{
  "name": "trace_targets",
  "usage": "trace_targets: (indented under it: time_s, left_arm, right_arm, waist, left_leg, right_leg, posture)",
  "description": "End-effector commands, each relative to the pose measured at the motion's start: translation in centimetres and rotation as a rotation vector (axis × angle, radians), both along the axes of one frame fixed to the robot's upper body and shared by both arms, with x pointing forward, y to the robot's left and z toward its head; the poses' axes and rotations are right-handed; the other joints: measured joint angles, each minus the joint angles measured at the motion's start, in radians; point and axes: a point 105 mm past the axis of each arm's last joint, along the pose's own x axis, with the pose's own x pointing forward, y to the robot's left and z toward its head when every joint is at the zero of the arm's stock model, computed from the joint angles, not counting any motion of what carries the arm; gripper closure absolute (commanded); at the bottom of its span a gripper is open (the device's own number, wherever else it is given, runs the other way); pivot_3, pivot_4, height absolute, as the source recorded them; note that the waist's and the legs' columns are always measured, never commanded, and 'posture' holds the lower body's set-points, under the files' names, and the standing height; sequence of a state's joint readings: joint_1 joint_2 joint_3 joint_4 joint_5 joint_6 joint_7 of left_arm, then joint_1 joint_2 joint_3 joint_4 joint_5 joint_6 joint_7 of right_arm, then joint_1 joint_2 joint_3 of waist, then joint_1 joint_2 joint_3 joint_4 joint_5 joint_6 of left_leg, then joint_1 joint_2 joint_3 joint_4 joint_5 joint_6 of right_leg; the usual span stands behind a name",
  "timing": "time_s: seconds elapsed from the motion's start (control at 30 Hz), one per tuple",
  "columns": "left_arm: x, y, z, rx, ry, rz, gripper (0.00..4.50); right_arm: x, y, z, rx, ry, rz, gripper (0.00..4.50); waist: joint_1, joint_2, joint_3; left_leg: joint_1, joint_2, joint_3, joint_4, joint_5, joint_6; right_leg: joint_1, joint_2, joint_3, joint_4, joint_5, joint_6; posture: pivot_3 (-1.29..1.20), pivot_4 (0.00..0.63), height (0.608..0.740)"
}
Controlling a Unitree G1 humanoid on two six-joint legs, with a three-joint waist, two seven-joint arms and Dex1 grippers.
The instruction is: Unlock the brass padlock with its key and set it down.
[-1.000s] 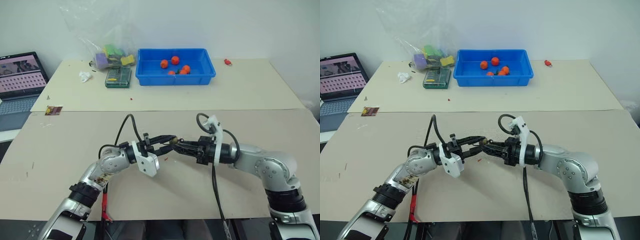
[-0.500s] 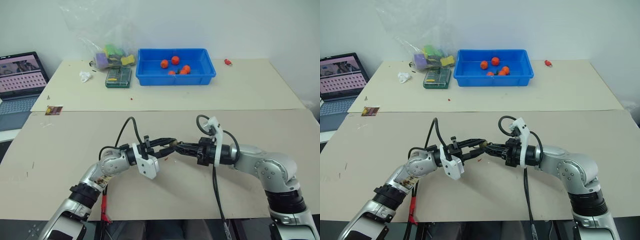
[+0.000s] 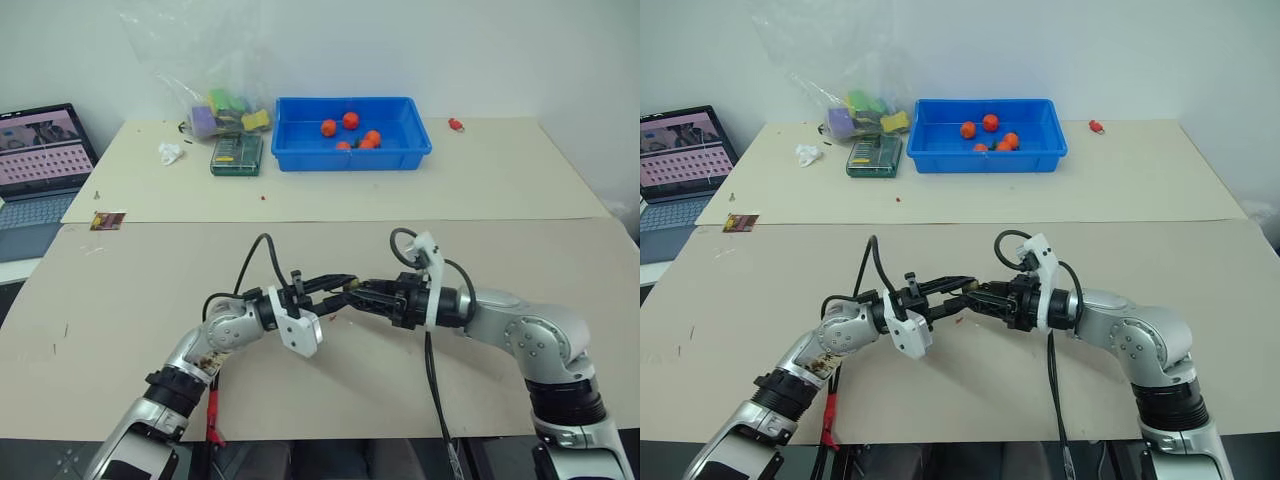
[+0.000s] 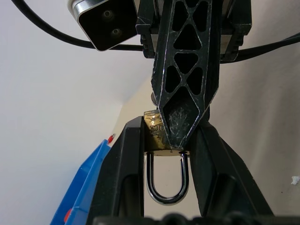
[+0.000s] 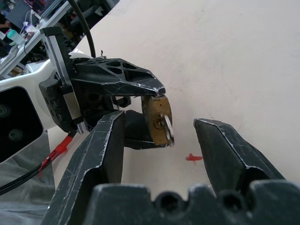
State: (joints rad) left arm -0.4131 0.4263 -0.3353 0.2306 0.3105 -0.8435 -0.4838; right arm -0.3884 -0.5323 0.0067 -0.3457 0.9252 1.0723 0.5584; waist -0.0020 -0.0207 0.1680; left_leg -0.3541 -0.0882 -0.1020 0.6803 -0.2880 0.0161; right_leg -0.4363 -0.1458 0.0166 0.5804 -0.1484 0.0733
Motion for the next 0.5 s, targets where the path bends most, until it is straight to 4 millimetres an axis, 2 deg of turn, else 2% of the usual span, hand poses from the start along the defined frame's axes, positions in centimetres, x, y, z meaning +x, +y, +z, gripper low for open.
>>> trace_targets:
  time_s: [0.03,0.5]
  left_arm:
    - [-0.36,-0.22,1.52,-0.05,-0.048,-0.019,3.68]
    - [-0.52,-0.38,1.26,-0.042,-0.046,-0.035,3.68]
  right_arm:
    - [-0.14,0.32,1.46,0.025,-0.047,0.022,1.61]
    - [0.43,-0.03,2.15,0.022,-0.069,0.019,1.61]
  waist:
    - [0.0,0.0,0.0]
    - [0.0,0.0,0.0]
  left_leg:
    - [0.0,0.0,0.0,0.0,0.0,0.0]
    - [0.0,0.0,0.0,0.0,0.0,0.0]
  right_leg:
    - [0.0,0.0,0.0,0.0,0.0,0.0]
    - [0.0,0.0,0.0,0.0,0.0,0.0]
  posture:
    - [0.0,0.15,0.74]
    - [0.0,0.15,0.74]
